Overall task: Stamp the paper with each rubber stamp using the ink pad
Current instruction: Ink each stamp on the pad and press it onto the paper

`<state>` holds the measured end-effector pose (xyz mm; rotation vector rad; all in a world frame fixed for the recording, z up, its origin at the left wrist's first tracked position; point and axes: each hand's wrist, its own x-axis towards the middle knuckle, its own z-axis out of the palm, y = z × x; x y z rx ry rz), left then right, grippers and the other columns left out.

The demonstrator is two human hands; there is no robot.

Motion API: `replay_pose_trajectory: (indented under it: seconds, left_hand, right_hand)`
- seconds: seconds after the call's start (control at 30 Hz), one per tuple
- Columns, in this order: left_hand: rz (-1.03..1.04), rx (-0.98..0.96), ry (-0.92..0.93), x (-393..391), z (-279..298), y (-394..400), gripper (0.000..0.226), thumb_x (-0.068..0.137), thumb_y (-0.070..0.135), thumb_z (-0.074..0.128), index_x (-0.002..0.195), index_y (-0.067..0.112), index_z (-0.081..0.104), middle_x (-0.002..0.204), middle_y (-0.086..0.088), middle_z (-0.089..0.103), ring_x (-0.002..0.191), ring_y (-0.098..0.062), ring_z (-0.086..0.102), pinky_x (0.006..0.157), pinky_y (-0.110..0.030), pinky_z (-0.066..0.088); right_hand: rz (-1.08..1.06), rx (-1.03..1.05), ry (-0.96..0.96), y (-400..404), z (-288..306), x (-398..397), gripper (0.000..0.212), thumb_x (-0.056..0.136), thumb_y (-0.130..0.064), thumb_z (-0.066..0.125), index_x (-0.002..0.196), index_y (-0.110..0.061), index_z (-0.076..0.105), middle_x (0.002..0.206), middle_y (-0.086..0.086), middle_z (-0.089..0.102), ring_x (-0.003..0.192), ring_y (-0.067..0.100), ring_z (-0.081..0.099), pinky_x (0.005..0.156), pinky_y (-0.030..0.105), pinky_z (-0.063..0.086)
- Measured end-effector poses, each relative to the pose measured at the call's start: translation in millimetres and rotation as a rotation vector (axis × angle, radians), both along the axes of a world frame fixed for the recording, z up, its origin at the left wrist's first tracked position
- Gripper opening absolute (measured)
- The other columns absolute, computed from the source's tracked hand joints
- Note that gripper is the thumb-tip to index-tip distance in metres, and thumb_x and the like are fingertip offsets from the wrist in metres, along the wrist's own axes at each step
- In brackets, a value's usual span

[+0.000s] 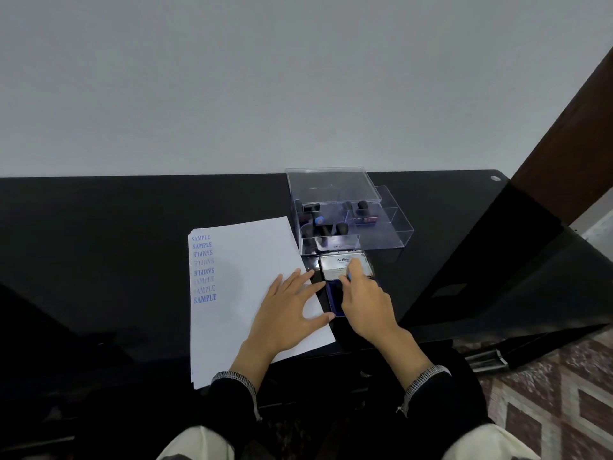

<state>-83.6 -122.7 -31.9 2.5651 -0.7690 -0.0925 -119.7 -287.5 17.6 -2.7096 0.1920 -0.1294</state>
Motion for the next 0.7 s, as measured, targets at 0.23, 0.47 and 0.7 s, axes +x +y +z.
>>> replay_pose_trajectory:
  seconds: [0.23,0.47,0.7]
  left_hand:
    - [-0.002,0.011,0.005,-0.8,1.2,-0.2,0.068,0.087,0.073,0.038,0.147,0.04,0.032,0.159,0.016,0.015,0.148,-0.005,0.001,0.121,-0.033,-0.006]
    - [0.35,-0.556,0.098,1.9,15.6,12.4,0.022,0.094,0.028,0.06,0.115,0.028,0.065,0.122,0.015,0.058,0.121,-0.009,0.05,0.106,-0.029,0.037]
    - [0.934,-0.295,-0.076,21.4,18.7,64.4,0.04,0.088,0.028,0.064,0.126,0.017,0.057,0.142,-0.009,0.045,0.137,-0.03,0.031,0.113,-0.047,0.022]
  right_hand:
    - [0.041,-0.031,0.09,-0.2,13.8,18.8,0.009,0.101,-0.022,0.036,0.105,-0.015,0.035,0.078,0.003,0.051,0.066,0.027,0.046,0.06,0.036,0.035]
    - [0.003,-0.031,0.049,3.0,9.6,12.5,0.013,0.102,-0.021,0.035,0.112,-0.013,0.037,0.085,0.007,0.058,0.07,0.03,0.053,0.062,0.037,0.039]
    - [-0.018,-0.039,0.012,5.9,7.6,3.6,0.018,0.103,-0.021,0.035,0.116,-0.01,0.038,0.083,0.004,0.058,0.064,0.024,0.047,0.059,0.034,0.036]
